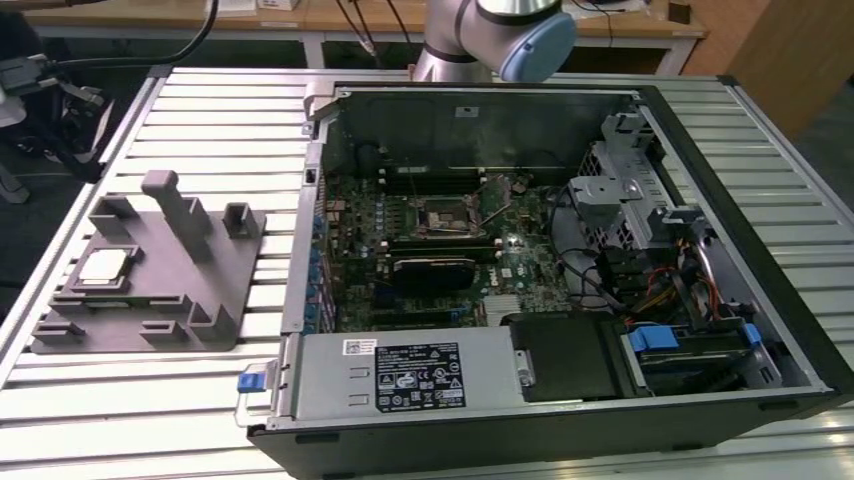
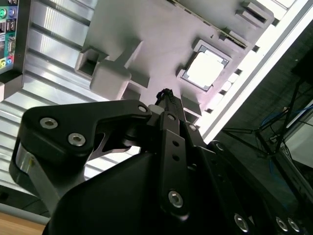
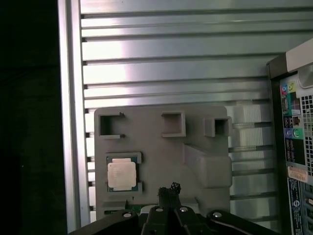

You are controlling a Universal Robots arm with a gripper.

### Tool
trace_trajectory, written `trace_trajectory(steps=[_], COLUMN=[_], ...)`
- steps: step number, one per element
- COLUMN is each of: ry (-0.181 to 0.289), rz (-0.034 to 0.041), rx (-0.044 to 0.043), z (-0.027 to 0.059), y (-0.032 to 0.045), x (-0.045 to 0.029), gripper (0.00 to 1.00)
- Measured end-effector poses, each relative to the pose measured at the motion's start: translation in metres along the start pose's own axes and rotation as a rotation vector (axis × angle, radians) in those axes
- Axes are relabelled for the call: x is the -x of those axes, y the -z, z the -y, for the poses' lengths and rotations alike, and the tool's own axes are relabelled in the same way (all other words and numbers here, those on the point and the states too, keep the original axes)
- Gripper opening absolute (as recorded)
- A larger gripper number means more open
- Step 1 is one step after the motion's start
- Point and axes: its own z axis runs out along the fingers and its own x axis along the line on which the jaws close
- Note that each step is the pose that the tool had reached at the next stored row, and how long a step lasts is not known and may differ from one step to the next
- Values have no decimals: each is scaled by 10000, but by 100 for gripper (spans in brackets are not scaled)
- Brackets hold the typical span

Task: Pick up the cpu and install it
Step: 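Reach for the cpu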

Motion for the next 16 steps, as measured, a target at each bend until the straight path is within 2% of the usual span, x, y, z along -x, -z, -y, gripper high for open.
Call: trace_trajectory(steps=[8,16], ry=[-2,-1], rz=[0,-1], rx=[0,-1], z=[12,23], y=[-108,-203], x=[-101,-161], gripper=[11,11])
